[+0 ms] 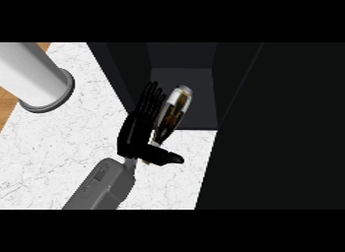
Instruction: Pick up the wine, place it into the cabinet and close the cabinet
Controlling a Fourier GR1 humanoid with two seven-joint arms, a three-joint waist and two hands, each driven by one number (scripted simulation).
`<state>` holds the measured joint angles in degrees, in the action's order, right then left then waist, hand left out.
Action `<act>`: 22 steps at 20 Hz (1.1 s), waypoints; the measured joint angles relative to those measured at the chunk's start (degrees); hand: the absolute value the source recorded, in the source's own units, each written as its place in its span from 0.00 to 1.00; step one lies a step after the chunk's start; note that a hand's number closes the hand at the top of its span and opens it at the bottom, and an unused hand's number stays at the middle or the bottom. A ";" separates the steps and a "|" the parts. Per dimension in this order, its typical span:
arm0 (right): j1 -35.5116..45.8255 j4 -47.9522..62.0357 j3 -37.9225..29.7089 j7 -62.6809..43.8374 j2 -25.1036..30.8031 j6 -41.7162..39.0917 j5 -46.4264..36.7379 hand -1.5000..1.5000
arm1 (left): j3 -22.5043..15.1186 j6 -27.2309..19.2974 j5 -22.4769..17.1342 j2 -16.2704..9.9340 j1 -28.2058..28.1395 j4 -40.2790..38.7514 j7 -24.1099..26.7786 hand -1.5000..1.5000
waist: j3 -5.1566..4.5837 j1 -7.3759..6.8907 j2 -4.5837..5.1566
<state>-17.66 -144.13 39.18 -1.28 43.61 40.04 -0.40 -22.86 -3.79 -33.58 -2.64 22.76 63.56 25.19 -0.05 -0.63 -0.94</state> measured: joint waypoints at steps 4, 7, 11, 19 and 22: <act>0.11 0.02 0.29 -0.10 1.30 -0.29 -0.16 0.00 | -1.30 -0.12 -0.40 -2.35 -7.35 8.97 -1.63 0.00 | 0.00 0.17 0.21; 1.00 -0.04 -0.02 -0.30 3.06 -2.08 -0.12 0.00 | -0.70 1.42 -1.61 -4.46 -11.15 12.93 -2.09 0.00 | 0.00 0.38 0.39; 0.63 -0.04 1.81 1.18 4.46 -4.23 -0.05 0.00 | 0.54 3.26 -2.32 -7.60 -15.49 17.01 -1.48 0.00 | 0.01 0.69 0.41; 1.35 0.49 7.63 4.33 8.65 -13.91 0.44 1.00 | 6.26 8.25 -4.21 -14.45 -19.48 19.48 0.71 0.00 | -0.01 0.28 0.62; 1.81 0.59 8.78 4.58 9.50 -16.17 0.57 1.00 | 8.62 9.77 -5.54 -17.41 -21.00 21.15 -0.06 0.00 | -0.02 0.22 0.65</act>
<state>-15.85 -143.55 47.96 3.30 53.11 23.87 0.16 -14.24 5.98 -39.13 -20.05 1.76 84.71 25.13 -0.07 -0.41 -0.29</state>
